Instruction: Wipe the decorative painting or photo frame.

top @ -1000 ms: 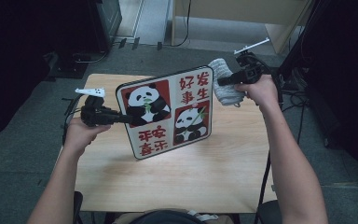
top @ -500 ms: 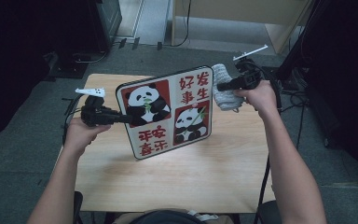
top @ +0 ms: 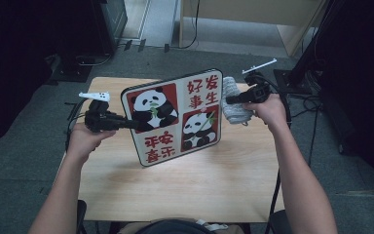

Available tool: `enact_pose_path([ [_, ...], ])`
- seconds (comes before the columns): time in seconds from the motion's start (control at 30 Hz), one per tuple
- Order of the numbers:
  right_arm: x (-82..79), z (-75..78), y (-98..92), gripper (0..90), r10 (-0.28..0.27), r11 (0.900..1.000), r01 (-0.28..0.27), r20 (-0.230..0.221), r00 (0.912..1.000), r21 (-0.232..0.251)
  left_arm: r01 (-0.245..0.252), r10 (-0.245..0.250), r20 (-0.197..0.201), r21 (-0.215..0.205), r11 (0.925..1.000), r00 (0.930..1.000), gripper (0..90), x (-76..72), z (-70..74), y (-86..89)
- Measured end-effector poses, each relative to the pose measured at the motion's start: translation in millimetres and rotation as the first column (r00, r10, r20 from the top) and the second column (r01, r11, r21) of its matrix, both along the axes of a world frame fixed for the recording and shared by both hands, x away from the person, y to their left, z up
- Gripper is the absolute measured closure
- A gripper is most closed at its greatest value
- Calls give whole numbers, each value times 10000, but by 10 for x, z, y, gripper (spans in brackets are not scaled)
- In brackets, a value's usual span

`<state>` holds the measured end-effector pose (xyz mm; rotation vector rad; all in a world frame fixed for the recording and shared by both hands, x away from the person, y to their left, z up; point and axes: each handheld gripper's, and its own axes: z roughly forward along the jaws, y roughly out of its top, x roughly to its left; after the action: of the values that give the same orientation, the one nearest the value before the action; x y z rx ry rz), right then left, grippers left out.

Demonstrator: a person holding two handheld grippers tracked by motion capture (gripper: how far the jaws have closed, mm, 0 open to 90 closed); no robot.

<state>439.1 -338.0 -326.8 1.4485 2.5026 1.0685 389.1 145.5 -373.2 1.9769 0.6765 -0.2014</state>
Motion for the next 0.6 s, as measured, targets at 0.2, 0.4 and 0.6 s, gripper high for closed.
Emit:
enact_pose_path([
  [0.2,-44,-90,-6,685,-19,10000,19,-7,10000,51,7,-7,-11,-10,10000,10000,768,0,-2,0],
  [0.4,-76,-205,-16,684,11,10000,-12,67,10000,88,9,-9,-23,-11,10000,10000,768,0,-3,1],
  [0.6,-112,-337,-32,682,13,9999,-13,-36,10000,133,29,-29,-34,-20,10000,10000,768,0,-3,2],
])
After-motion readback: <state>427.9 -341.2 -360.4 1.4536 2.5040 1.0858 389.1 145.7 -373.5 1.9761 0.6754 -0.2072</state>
